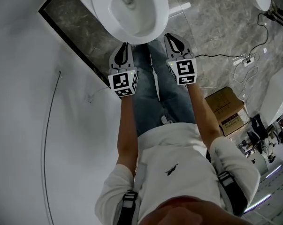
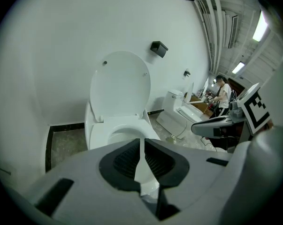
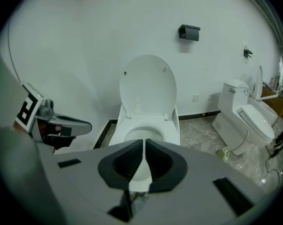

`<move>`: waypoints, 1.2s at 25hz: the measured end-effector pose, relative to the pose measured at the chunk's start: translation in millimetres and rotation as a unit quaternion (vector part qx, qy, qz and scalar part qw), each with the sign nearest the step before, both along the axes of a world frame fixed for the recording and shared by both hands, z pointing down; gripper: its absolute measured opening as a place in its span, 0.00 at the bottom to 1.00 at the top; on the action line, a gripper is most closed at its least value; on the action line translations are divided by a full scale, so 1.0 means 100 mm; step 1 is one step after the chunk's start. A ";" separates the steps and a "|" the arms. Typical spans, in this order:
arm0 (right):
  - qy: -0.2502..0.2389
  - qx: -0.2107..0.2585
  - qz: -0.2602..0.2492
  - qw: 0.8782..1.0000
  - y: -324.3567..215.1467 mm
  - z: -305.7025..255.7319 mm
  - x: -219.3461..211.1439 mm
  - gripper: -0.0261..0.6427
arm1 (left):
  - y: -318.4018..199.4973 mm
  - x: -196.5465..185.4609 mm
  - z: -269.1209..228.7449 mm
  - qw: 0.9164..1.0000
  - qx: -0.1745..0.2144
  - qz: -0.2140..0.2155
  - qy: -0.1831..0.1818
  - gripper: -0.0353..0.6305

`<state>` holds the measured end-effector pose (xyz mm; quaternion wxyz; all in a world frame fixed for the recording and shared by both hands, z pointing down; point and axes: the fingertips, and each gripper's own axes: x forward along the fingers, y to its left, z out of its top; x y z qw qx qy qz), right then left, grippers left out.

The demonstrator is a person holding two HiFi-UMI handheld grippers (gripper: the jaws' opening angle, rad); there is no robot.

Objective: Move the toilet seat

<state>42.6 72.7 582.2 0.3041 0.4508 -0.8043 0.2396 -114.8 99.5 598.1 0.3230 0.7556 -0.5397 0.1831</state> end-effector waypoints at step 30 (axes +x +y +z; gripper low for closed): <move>0.039 -0.108 0.038 0.993 0.21 1.54 0.20 0.10 | 0.36 -0.15 1.48 0.991 -0.130 -0.044 0.003 0.25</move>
